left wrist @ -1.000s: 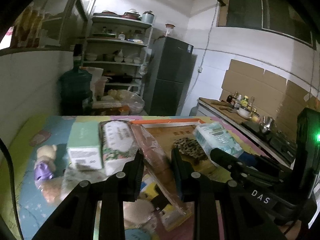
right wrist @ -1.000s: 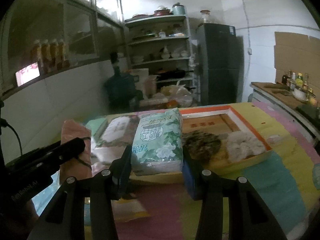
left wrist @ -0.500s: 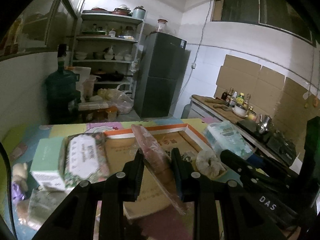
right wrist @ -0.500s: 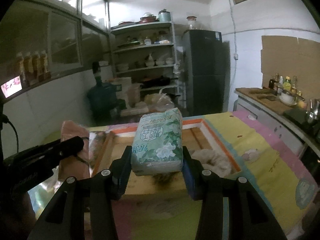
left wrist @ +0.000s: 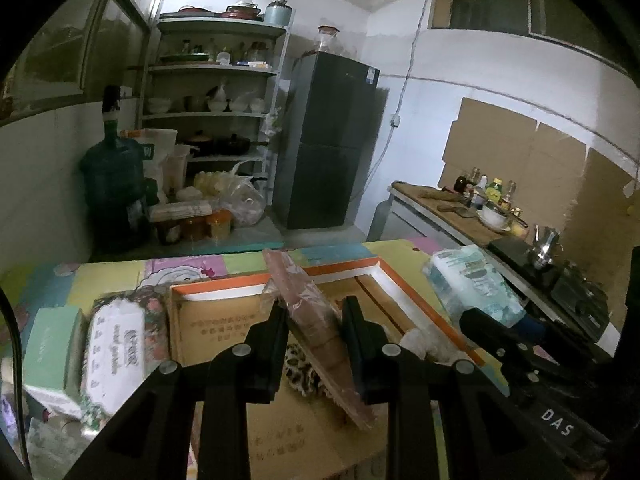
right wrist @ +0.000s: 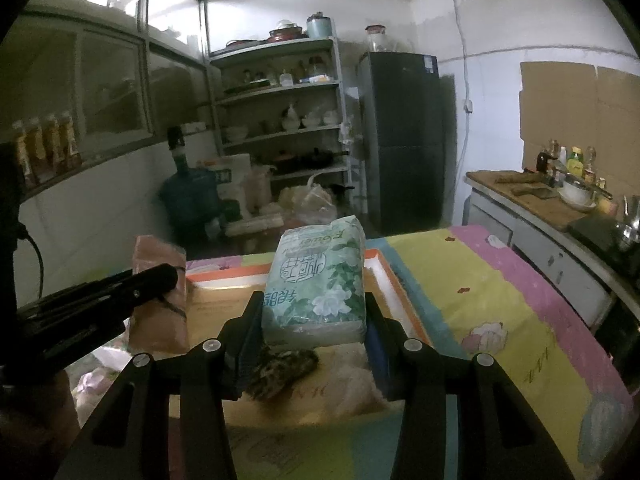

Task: Organize soft objects
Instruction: 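Carry the pink bag with the left tool while the right tool carries the tissue pack to the box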

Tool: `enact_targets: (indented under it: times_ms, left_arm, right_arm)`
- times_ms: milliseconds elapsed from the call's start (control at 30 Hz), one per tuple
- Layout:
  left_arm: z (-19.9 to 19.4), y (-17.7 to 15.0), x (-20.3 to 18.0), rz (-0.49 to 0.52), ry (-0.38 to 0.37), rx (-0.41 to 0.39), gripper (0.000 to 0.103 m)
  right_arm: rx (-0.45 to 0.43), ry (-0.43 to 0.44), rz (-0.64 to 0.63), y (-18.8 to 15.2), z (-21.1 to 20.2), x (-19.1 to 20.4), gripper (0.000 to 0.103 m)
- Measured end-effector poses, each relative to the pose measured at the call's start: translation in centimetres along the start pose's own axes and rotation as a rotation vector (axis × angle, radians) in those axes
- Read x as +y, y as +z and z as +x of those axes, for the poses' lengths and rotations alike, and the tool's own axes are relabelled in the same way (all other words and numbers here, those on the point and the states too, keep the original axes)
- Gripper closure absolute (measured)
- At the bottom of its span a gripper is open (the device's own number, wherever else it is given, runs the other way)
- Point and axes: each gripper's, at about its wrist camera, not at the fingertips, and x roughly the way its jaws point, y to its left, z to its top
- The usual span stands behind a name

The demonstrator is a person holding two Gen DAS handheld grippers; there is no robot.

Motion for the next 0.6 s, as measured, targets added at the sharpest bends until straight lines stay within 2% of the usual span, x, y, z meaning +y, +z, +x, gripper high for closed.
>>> enact_targets:
  times_ms: [333, 600]
  left_arm:
    - [5.2, 1.9, -0.5, -0.034, 0.013, 0.063, 0.076]
    - [9.2, 2.2, -0.8, -0.071, 0.007, 0.133, 0.076]
  right_arm:
    - [0.049, 0.041, 0.029, 2.0, 3.8, -3.0, 0.055]
    - [0.106, 0.068, 0.075, 2.5, 7.6, -4.9, 0.055]
